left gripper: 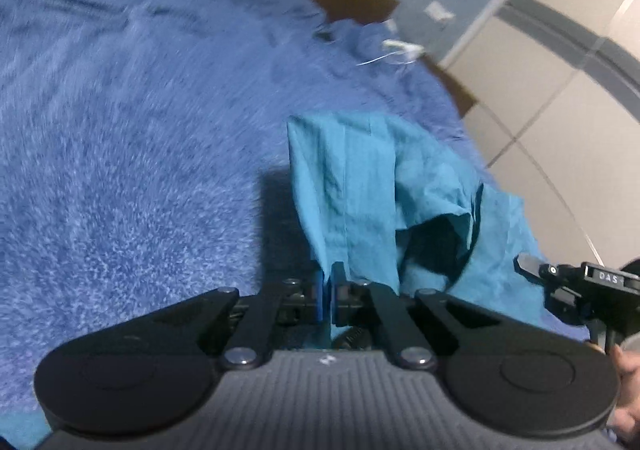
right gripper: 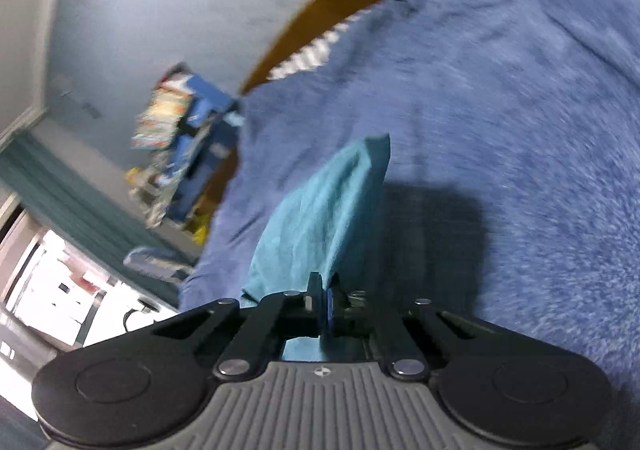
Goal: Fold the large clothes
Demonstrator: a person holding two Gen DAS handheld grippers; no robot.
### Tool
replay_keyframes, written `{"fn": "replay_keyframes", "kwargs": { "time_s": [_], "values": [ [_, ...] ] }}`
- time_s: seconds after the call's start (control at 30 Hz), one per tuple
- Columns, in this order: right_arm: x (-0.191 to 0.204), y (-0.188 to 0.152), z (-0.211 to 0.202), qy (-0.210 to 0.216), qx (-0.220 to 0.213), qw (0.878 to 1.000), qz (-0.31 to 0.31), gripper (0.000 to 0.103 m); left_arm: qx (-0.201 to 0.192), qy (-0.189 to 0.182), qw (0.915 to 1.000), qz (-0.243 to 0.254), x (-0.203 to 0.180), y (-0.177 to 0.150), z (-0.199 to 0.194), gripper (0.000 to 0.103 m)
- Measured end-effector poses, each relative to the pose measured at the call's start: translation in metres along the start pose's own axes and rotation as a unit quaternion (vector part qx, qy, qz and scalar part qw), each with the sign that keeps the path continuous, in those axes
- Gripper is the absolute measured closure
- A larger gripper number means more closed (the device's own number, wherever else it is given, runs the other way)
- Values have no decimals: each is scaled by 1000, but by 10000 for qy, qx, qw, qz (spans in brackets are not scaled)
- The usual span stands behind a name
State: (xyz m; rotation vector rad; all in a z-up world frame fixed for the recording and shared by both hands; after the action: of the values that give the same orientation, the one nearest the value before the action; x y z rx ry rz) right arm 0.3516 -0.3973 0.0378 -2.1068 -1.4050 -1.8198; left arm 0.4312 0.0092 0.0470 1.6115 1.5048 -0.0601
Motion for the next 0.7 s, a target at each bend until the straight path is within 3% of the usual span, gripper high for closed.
{"fn": "replay_keyframes", "kwargs": {
  "time_s": [0.17, 0.27, 0.43, 0.53, 0.63, 0.7],
  "values": [
    [37, -21, -40, 334, 184, 9985, -388, 100, -115, -205, 9997, 68, -6, -21, -55, 103],
    [51, -43, -68, 277, 391, 9962, -728, 100, -109, -266, 9996, -32, -3, -40, -82, 103],
    [69, -98, -89, -89, 865, 9879, -1282, 100, 86, -202, 9997, -113, 2, -75, -113, 103],
    [76, -122, -99, -390, 908, 9821, -1605, 100, 39, -312, 9982, -510, 3, -88, -128, 103],
    [92, -140, -100, -590, 1025, 9722, -2022, 100, 81, -420, 9976, -553, -8, -89, -141, 103],
    [103, -154, -98, -732, 1179, 9594, -2455, 100, 92, -436, 9980, -453, -17, -89, -151, 103]
  ]
}}
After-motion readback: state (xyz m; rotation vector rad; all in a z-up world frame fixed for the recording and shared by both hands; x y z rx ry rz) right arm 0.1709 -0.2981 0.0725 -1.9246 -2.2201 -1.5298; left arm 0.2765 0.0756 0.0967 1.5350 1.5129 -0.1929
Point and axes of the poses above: each gripper's, at about its wrist camera, not at the fingertips, and z roughly the way its jaws point, x to its left, y to its top, the point moved 4 cm from there along z, roughly the way its jaws point, and after that the axes turned 1 degree about -x, right-handed, at the moved point
